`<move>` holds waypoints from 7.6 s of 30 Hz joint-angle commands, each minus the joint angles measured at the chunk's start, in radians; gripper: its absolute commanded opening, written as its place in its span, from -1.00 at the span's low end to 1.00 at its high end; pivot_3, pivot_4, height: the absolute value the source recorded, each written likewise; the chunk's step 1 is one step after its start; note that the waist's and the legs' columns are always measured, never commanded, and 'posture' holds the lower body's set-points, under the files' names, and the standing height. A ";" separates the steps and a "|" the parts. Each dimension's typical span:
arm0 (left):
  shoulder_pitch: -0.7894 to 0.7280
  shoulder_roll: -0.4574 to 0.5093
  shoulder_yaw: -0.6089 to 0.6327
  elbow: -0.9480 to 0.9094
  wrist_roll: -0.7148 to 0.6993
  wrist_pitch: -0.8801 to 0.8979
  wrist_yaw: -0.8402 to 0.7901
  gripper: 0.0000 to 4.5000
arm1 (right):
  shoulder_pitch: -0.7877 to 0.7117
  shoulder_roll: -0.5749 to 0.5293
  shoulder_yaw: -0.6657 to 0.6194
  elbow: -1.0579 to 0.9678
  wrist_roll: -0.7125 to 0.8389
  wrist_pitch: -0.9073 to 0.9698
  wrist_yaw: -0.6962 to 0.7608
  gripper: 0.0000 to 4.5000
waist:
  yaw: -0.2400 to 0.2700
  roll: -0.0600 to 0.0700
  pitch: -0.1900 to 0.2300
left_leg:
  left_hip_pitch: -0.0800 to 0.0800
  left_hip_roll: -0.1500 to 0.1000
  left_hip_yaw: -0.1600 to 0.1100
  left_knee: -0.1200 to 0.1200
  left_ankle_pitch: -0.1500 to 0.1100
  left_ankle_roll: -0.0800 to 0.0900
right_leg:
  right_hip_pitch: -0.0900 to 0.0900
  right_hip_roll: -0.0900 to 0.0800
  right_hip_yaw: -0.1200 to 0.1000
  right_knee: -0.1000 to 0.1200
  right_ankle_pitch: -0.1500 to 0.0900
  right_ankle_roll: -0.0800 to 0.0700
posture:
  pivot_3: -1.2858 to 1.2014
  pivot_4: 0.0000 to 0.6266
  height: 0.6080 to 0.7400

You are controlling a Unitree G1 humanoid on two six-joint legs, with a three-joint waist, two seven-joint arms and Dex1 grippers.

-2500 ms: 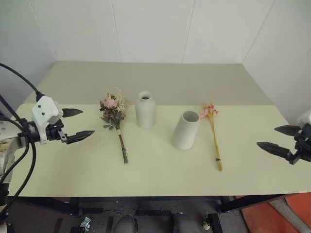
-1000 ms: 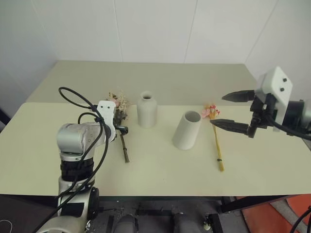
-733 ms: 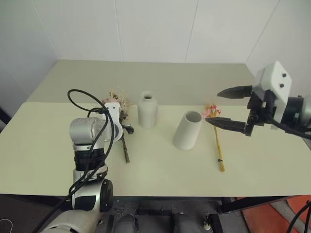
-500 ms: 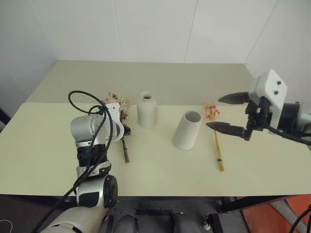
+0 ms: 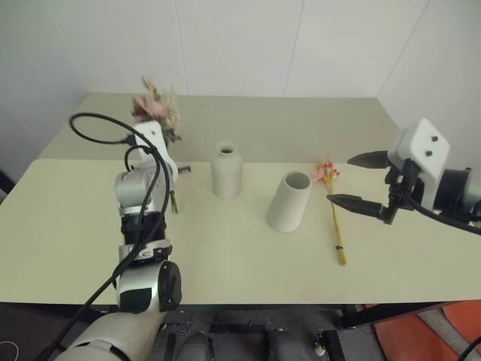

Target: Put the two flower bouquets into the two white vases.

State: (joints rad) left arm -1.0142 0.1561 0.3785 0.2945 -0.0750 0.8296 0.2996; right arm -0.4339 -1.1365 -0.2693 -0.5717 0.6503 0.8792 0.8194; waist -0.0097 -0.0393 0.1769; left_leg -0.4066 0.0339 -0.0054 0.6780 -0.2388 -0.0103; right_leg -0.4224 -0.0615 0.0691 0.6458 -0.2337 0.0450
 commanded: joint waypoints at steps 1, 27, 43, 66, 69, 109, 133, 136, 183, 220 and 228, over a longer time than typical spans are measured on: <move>-0.127 -0.014 0.119 0.127 -0.066 -0.379 0.106 -0.94 | 0.003 -0.002 -0.052 -0.027 0.000 -0.005 -0.022 1.00 | 0.008 0.000 0.000 | 0.000 0.000 0.000 0.000 0.000 0.000 | 0.000 0.000 0.000 0.000 0.000 0.000 | 0.03 -0.52 1.00; -0.400 0.024 0.169 0.724 -0.527 -0.694 -0.834 -0.94 | 0.167 0.112 -0.219 -0.226 0.107 0.079 -0.220 1.00 | 0.005 0.000 0.000 | -0.003 0.000 0.001 0.000 0.000 0.000 | 0.000 0.000 -0.001 -0.005 0.001 0.002 | 0.03 -0.52 1.00; -0.267 0.043 0.040 0.605 -0.458 -0.690 -0.938 -0.94 | 0.137 0.079 -0.151 -0.179 0.091 0.052 -0.216 1.00 | -0.003 0.000 0.000 | -0.003 0.000 0.001 0.000 0.000 0.000 | 0.000 0.000 -0.001 -0.004 0.001 0.002 | 0.03 -0.52 1.00; -0.121 0.039 -0.099 0.474 -0.376 -0.800 -1.110 -0.94 | 0.160 0.095 -0.186 -0.171 0.086 0.031 -0.206 1.00 | -0.003 0.000 0.000 | -0.002 0.000 0.001 0.000 0.000 0.000 | 0.000 0.000 0.000 -0.004 0.001 0.002 | 0.03 -0.52 1.00; -0.098 0.036 -0.116 0.439 -0.368 -0.813 -1.110 -0.94 | 0.156 0.090 -0.187 -0.168 0.086 0.029 -0.204 1.00 | -0.002 0.000 0.000 | -0.002 0.000 0.001 0.001 0.000 0.000 | 0.000 0.000 0.000 -0.003 0.001 0.002 | 0.03 -0.52 1.00; 0.433 0.740 -0.259 -0.566 -0.487 -0.382 -1.443 0.99 | -0.346 0.395 0.345 0.744 -0.259 0.228 -0.404 1.00 | -0.009 0.001 0.000 | -0.001 0.002 0.003 0.000 0.000 0.001 | -0.001 0.002 0.001 -0.001 0.001 0.000 | 0.03 -0.52 1.00; 0.475 0.673 -0.283 -0.523 -0.429 -0.436 -1.429 1.00 | -0.362 0.529 0.264 0.850 -0.434 0.116 -0.493 -0.99 | -0.031 0.001 0.000 | -0.001 0.002 0.003 -0.001 0.000 0.001 | -0.002 0.002 0.001 -0.001 0.000 0.000 | 0.03 -0.52 1.00; 0.473 0.672 -0.284 -0.512 -0.422 -0.447 -1.430 1.00 | -0.349 0.560 0.190 0.802 -0.529 -0.163 -0.684 -0.99 | -0.031 0.001 0.000 | -0.001 0.002 0.003 -0.001 0.000 0.001 | -0.002 0.002 0.001 -0.001 0.000 0.000 | 0.03 -0.52 1.00; 0.488 0.680 -0.269 -0.514 -0.415 -0.449 -1.416 1.00 | -0.024 1.056 0.181 0.197 -0.123 -0.709 -0.543 -0.55 | -0.034 0.002 0.000 | 0.000 0.004 0.003 -0.002 0.000 0.000 | -0.003 0.002 0.001 0.001 0.000 -0.001 | 0.03 -0.52 1.00; 0.424 0.749 -0.249 -0.360 -0.395 -0.520 -1.522 1.00 | 0.574 0.168 -0.520 0.215 -0.050 -0.616 0.234 0.98 | -0.009 0.002 0.000 | 0.003 0.003 0.003 -0.001 0.000 0.001 | 0.002 0.003 0.001 0.000 -0.001 -0.001 | 0.03 -0.52 1.00; 0.424 0.763 -0.249 -0.372 -0.405 -0.508 -1.529 1.00 | 0.568 0.184 -0.477 0.178 -0.062 -0.610 0.221 0.98 | -0.007 0.002 0.000 | 0.003 0.003 0.003 -0.001 0.000 0.001 | 0.002 0.003 0.001 0.000 -0.001 0.000 | 0.03 -0.52 1.00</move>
State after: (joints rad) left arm -0.5792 0.9015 0.0990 -0.0493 -0.4699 0.3283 -1.2216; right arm 0.1397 -0.9548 -0.7343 -0.3667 0.5926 0.2853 1.0496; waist -0.0167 -0.0370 0.1769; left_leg -0.4033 0.0372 -0.0022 0.6767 -0.2388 -0.0097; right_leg -0.4205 -0.0587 0.0698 0.6458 -0.2350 0.0445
